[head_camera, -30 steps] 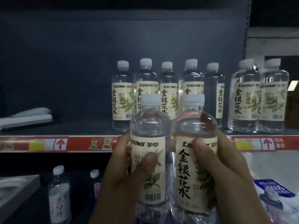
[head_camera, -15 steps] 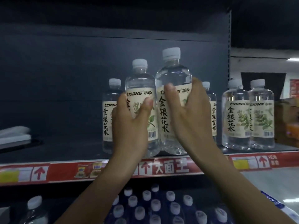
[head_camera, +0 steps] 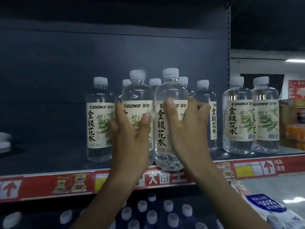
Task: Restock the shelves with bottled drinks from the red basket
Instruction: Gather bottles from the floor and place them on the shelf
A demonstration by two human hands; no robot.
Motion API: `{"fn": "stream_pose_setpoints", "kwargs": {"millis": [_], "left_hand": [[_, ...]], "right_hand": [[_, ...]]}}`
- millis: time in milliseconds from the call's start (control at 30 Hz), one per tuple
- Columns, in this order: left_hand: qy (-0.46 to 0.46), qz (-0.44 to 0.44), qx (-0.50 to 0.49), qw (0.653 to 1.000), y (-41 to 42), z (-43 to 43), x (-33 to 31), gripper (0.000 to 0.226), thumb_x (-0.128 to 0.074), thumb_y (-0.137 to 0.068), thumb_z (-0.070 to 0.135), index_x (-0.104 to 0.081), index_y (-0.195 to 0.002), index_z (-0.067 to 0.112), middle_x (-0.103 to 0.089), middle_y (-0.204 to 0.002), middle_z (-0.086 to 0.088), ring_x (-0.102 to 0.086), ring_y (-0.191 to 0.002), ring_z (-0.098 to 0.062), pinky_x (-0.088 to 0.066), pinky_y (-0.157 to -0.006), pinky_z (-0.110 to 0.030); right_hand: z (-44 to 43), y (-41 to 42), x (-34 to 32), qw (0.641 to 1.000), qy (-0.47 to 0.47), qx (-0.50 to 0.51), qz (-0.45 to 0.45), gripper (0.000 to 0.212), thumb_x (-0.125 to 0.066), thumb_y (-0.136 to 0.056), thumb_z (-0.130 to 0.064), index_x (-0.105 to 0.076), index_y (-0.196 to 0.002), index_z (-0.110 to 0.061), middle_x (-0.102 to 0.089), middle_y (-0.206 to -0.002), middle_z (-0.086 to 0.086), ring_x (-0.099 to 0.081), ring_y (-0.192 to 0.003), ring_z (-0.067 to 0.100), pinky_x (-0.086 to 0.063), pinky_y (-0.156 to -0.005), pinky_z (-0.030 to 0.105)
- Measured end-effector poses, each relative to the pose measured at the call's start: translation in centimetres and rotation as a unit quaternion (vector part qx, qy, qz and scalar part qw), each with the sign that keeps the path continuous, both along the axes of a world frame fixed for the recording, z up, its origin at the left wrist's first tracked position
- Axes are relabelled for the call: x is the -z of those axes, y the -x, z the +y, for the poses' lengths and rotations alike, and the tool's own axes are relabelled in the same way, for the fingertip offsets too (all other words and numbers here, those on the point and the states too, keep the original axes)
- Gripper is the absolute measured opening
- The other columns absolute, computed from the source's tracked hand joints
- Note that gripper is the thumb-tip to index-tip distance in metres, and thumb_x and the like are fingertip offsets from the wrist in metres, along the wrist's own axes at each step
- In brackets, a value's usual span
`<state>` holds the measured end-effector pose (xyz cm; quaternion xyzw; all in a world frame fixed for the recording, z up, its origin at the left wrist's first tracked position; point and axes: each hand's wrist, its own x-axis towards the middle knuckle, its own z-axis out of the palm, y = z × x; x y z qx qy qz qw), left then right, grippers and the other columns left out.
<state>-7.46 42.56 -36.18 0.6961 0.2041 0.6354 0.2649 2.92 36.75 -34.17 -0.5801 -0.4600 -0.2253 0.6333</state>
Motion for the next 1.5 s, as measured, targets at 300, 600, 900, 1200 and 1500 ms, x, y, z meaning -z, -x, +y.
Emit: {"fn": "stream_pose_setpoints", "kwargs": {"millis": [300, 600, 900, 1200, 1500], "left_hand": [[0.011, 0.127, -0.005, 0.992, 2.4, -0.2, 2.7, 0.096, -0.049, -0.078, 0.060, 0.017, -0.147, 0.055, -0.016, -0.143, 0.024, -0.030, -0.136, -0.010, -0.030, -0.109, -0.034], [-0.014, 0.193, -0.084, 0.978, 2.9, -0.5, 2.6, 0.097, -0.049, -0.086, 0.056, 0.022, -0.151, 0.040, -0.016, -0.156, 0.008, -0.017, -0.142, -0.012, -0.028, -0.111, -0.039], [0.016, 0.225, -0.074, 0.972, 2.6, 0.4, 2.1, 0.096, -0.051, -0.091, 0.052, 0.025, -0.150, 0.039, -0.007, -0.162, 0.006, -0.010, -0.149, -0.020, -0.023, -0.118, -0.051], [0.033, 0.241, -0.065, 0.968, 2.2, 1.2, 2.0, 0.094, -0.053, -0.097, 0.041, 0.023, -0.152, 0.031, -0.002, -0.164, -0.003, -0.003, -0.151, -0.025, -0.019, -0.119, -0.055], [0.028, 0.263, -0.041, 0.964, 3.0, 0.7, 2.1, 0.102, -0.062, -0.094, 0.036, 0.021, -0.153, 0.030, -0.016, -0.159, -0.009, -0.019, -0.148, -0.029, -0.026, -0.118, -0.051]], "right_hand": [[-3.5, 0.0, 4.1, 0.986, 0.116, 0.054, -0.110, 0.092, -0.046, -0.078, -0.073, 0.000, -0.151, -0.040, -0.021, -0.141, -0.006, -0.034, -0.132, 0.021, -0.044, -0.104, 0.049], [-1.8, 0.1, 3.8, 0.973, 0.129, 0.135, -0.139, 0.081, -0.022, -0.085, -0.075, -0.012, -0.149, -0.026, -0.022, -0.122, -0.003, -0.034, -0.116, 0.019, -0.045, -0.094, 0.045], [-0.1, -0.8, 4.1, 0.955, 0.121, 0.224, -0.153, 0.080, -0.012, -0.092, -0.067, -0.023, -0.151, -0.014, -0.033, -0.123, 0.006, -0.036, -0.112, 0.024, -0.035, -0.091, 0.043], [0.4, -0.7, 4.1, 0.946, 0.135, 0.249, -0.158, 0.082, -0.015, -0.096, -0.064, -0.028, -0.151, -0.005, -0.044, -0.124, 0.016, -0.040, -0.106, 0.031, -0.038, -0.087, 0.045], [-1.9, 0.2, 4.9, 0.948, 0.252, 0.142, -0.134, 0.088, -0.034, -0.097, -0.060, 0.005, -0.157, -0.008, -0.035, -0.138, 0.016, -0.044, -0.121, 0.032, -0.045, -0.093, 0.045]]}}
